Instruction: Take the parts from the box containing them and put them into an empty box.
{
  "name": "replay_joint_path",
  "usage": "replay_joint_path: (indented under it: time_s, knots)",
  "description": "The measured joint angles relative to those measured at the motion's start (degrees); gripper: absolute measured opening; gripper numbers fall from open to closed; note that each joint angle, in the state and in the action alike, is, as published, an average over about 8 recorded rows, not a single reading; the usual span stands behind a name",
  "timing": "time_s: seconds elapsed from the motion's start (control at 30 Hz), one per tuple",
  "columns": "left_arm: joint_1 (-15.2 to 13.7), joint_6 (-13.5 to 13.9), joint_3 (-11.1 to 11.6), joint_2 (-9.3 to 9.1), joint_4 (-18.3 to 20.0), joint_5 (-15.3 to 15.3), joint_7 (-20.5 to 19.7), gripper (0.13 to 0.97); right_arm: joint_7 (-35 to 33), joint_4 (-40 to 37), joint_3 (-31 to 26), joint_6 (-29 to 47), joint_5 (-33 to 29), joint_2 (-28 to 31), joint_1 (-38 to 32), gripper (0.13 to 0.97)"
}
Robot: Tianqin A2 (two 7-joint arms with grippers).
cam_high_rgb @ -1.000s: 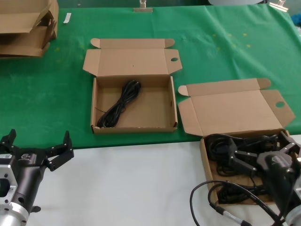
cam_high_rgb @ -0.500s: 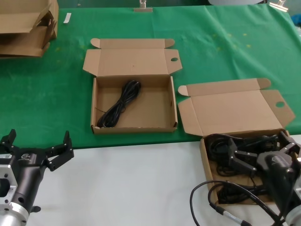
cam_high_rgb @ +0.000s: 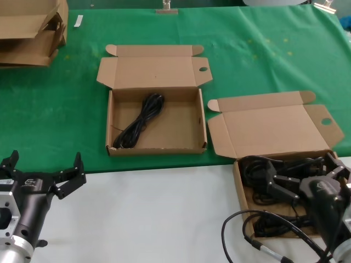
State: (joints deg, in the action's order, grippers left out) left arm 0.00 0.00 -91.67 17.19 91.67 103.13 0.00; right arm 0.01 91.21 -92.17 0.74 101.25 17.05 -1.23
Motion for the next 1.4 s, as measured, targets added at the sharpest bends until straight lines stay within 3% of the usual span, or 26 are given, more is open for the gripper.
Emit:
replay_joint_path:
  time_s: [1.4]
  knots:
    - [0.00,0.00,0.00,0.00,0.00,0.00,0.00,0.966,0.00,0.00,0.00,0.00,0.00,0.00,0.00,0.966]
